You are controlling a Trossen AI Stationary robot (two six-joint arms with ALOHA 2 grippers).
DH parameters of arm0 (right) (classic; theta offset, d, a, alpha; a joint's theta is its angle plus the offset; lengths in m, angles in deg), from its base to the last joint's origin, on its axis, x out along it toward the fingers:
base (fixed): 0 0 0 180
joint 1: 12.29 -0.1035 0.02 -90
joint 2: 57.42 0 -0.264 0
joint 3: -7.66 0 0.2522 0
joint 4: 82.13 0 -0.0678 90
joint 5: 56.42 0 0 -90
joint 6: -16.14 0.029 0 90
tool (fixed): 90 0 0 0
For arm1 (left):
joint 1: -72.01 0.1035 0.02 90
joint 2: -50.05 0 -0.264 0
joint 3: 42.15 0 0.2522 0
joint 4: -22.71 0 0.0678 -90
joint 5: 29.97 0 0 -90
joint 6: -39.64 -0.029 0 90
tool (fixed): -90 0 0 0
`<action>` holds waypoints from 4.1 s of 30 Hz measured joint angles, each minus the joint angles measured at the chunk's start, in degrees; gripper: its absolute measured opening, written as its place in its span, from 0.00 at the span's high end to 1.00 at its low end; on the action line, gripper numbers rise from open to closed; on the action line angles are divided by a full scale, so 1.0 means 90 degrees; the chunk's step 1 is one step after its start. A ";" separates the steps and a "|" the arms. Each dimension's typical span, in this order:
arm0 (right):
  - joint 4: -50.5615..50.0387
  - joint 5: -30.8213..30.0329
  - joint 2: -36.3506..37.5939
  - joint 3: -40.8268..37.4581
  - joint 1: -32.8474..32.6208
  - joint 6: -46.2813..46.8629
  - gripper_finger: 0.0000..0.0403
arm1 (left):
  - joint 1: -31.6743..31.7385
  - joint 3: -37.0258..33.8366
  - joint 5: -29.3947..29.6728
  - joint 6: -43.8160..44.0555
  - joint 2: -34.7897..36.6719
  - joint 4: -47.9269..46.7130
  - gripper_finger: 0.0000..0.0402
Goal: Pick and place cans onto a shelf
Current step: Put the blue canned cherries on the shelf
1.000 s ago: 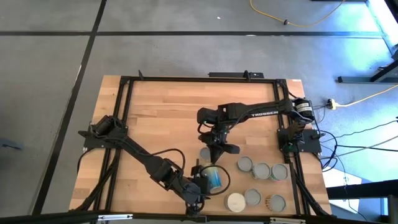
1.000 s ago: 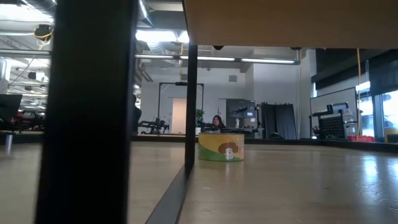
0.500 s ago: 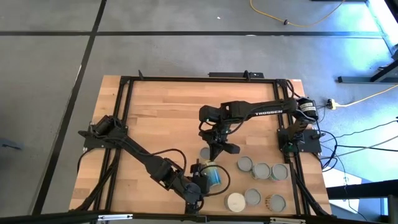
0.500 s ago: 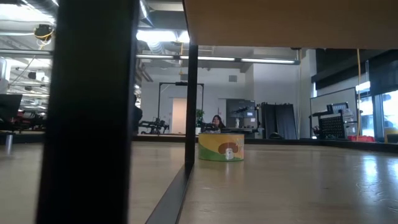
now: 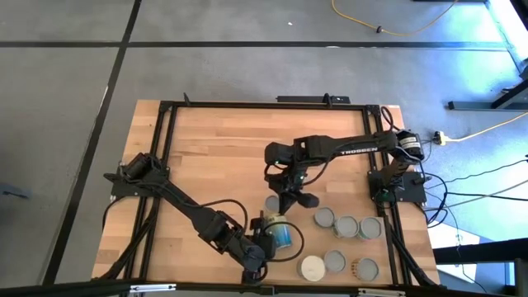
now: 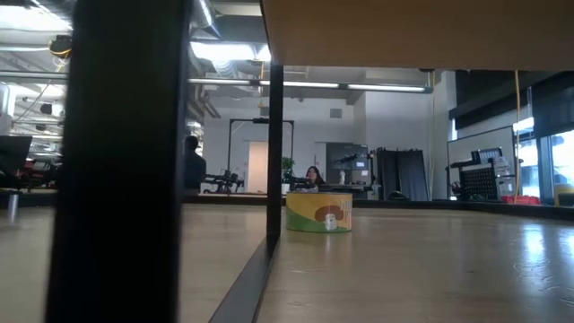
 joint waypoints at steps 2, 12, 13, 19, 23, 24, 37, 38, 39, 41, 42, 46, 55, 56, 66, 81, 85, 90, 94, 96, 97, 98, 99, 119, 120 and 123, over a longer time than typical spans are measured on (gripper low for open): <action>-0.0163 -0.0304 -0.0006 0.0195 -0.0013 -0.0036 1.00 | 0.0000 0.0000 0.0055 -0.0008 0.0000 -0.0017 0.82; -0.1264 -0.1049 -0.0024 0.0934 -0.0086 -0.0499 1.00 | 0.0032 -0.0007 0.0195 -0.0013 0.0000 -0.0063 0.82; -0.1335 -0.1064 -0.0025 0.0943 -0.0101 -0.0499 1.00 | 0.0032 -0.0007 0.0212 -0.0013 0.0000 -0.0065 0.82; -0.1396 -0.1330 -0.0024 0.0959 -0.0238 -0.0499 1.00 | 0.0029 -0.0007 0.0261 -0.0028 -0.0002 -0.0097 0.82; -0.1448 -0.1483 -0.0007 0.0971 -0.0269 -0.0496 1.00 | 0.0032 -0.0007 0.0335 -0.0027 -0.0002 -0.0134 0.82; -0.1450 -0.1484 -0.0007 0.0971 -0.0269 -0.0496 1.00 | 0.0032 -0.0007 0.0360 -0.0028 -0.0002 -0.0149 0.82; -0.1550 -0.1556 0.0051 0.0974 -0.0284 -0.0475 1.00 | 0.0034 -0.0007 0.0696 -0.0062 -0.0007 -0.0194 0.82; -0.1560 -0.1558 0.0051 0.0974 -0.0293 -0.0475 1.00 | 0.0034 -0.0007 0.0699 -0.0062 -0.0007 -0.0192 0.82; -0.1569 -0.1560 0.0053 0.0974 -0.0306 -0.0475 1.00 | 0.0034 -0.0008 0.0718 -0.0062 -0.0007 -0.0192 0.82; -0.1575 -0.1560 0.0057 0.0974 -0.0326 -0.0475 1.00 | 0.0034 -0.0010 0.0785 -0.0062 -0.0010 -0.0192 0.82; -0.1576 -0.1561 0.0059 0.0974 -0.0338 -0.0475 1.00 | 0.0034 -0.0010 0.0809 -0.0064 -0.0010 -0.0192 0.82; -0.1599 -0.1556 0.0061 0.0974 -0.0352 -0.0472 1.00 | 0.0034 -0.0010 0.0886 -0.0065 -0.0012 -0.0204 0.82; -0.2095 -0.1434 0.0070 0.1728 -0.0391 -0.0489 1.00 | 0.0034 -0.0019 0.1259 0.0005 -0.0012 -0.0428 0.82; -0.2118 -0.1365 0.0080 0.1816 -0.0410 -0.0492 1.00 | 0.0034 -0.0021 0.1364 0.0027 -0.0012 -0.0448 0.82; -0.2275 -0.1802 0.0042 0.1943 -0.0875 -0.0487 1.00 | 0.0118 -0.0026 0.1805 0.0106 -0.0017 -0.0634 0.82; -0.2314 -0.1952 0.0042 0.1943 -0.0847 -0.0359 1.00 | 0.0114 0.0941 0.1315 -0.0015 -0.0015 -0.2212 0.82; -0.2318 -0.1933 0.0042 0.1943 -0.0850 -0.0381 1.00 | 0.0105 0.1261 0.1208 -0.0008 -0.0014 -0.2771 0.82; -0.2396 -0.1935 0.0046 0.1982 -0.0845 -0.0428 1.00 | 0.0092 0.1722 0.1174 -0.0008 -0.0010 -0.3406 0.82; -0.2399 -0.1881 0.0046 0.1984 -0.0845 -0.0429 1.00 | 0.0097 0.1959 0.1212 -0.0013 0.0000 -0.3811 0.82; -0.2408 -0.1723 0.0046 0.1984 -0.0845 -0.0430 1.00 | 0.0123 0.2068 0.1272 -0.0018 -0.0002 -0.4019 0.82; -0.2411 -0.1641 0.0047 0.1985 -0.0845 -0.0450 1.00 | 0.0146 0.2117 0.1306 -0.0018 -0.0001 -0.4092 0.82; -0.2411 -0.1568 0.0049 0.1986 -0.0845 -0.0482 1.00 | 0.0176 0.2148 0.1349 -0.0019 0.0002 -0.4149 0.82; -0.2411 -0.1516 0.0049 0.1986 -0.0845 -0.0499 1.00 | 0.0211 0.2166 0.1395 -0.0030 0.0002 -0.4209 0.82; -0.2383 -0.1656 0.0051 0.2394 -0.0883 0.0001 0.95 | 0.0422 0.2193 0.1435 -0.0521 0.0000 -0.4225 0.82; -0.2431 -0.1665 0.0051 0.2508 -0.0899 0.0004 0.95 | 0.0414 0.2193 0.1439 -0.0522 0.0000 -0.4241 0.82; -0.2670 -0.1966 0.0056 0.2957 -0.0918 -0.0012 0.95 | 0.0393 0.2193 0.1443 -0.0528 0.0000 -0.4310 0.82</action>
